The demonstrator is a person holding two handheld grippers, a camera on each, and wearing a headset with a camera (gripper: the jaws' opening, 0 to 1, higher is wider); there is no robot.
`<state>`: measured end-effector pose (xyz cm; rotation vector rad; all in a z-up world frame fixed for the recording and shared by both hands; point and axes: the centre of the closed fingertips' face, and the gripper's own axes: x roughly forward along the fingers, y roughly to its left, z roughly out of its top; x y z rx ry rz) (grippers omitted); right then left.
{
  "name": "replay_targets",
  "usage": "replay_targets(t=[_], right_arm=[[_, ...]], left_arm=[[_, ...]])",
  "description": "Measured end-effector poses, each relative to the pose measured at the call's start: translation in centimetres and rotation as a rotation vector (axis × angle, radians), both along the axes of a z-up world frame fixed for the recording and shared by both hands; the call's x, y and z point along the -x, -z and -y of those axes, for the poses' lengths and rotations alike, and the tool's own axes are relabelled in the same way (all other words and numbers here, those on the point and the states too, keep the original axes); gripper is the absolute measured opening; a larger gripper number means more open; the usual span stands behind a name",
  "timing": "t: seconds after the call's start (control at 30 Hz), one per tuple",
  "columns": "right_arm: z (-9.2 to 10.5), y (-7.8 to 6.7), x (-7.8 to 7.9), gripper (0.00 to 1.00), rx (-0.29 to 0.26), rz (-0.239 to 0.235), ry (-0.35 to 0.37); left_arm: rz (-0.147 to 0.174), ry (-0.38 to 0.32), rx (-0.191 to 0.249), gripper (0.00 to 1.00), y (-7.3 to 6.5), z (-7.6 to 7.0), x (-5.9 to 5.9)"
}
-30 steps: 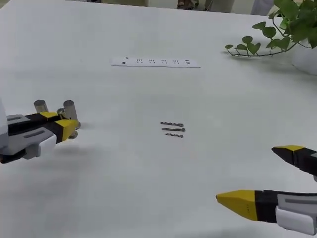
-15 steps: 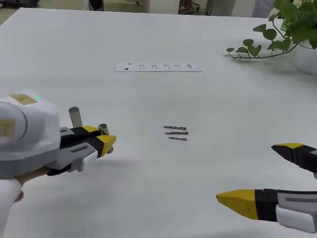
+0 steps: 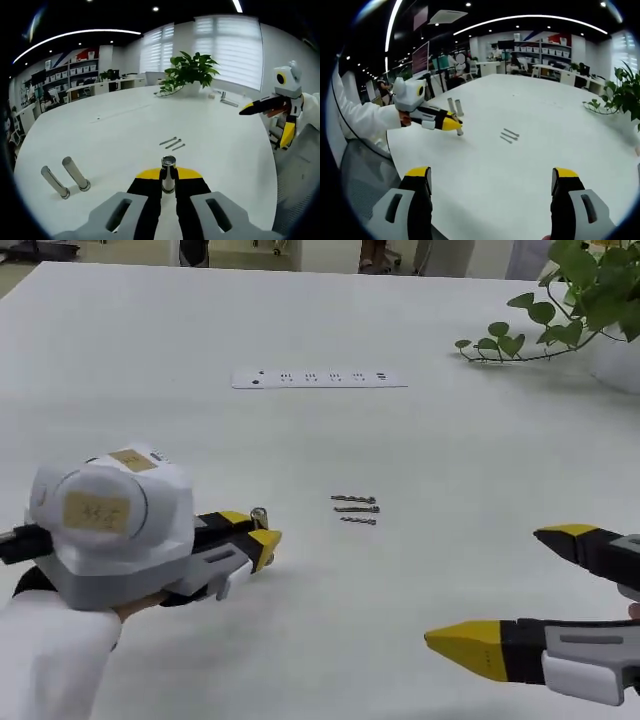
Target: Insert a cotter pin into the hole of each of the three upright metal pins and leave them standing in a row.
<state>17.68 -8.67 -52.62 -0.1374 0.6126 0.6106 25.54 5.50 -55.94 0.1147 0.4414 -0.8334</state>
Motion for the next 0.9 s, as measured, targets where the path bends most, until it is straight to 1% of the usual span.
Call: replay_targets(t=[0.13, 0.23, 0.4, 0.43, 0.47, 0.7, 0.83, 0.9], right_arm=[[-0.2, -0.1, 0.1, 0.98, 0.003, 0.0, -0.005], [-0.3, -0.2, 0.0, 0.98, 0.005, 0.0, -0.006], [-0.4, -0.3, -0.1, 0.98, 0.015, -0.002, -0.01], [-0.4, -0.3, -0.1, 0.98, 0.014, -0.002, -0.005], [-0.3, -0.3, -0.1, 0.98, 0.014, -0.003, -0.001], [-0.4, -0.3, -0.1, 0.98, 0.011, -0.005, 0.002], [-0.4, -0.3, -0.2, 0.98, 0.009, -0.003, 0.007], [-0.3, -0.2, -0.1, 0.98, 0.009, -0.004, 0.008]], left_arm=[[-0.017, 0.031, -0.006, 0.05, 0.8, 0.7, 0.5], [-0.018, 0.041, -0.008, 0.05, 1.2, 1.1, 0.7], [-0.02, 0.036, -0.015, 0.05, 1.9, 1.0, 0.8], [-0.032, 0.025, -0.008, 0.05, 2.1, 0.9, 0.8], [-0.033, 0.021, -0.005, 0.05, 2.2, 0.9, 0.8], [-0.026, 0.017, -0.016, 0.05, 2.3, 0.9, 0.7], [-0.016, 0.014, -0.008, 0.06, 2.3, 0.8, 0.7], [-0.006, 0.019, -0.006, 0.06, 2.3, 0.8, 0.8]])
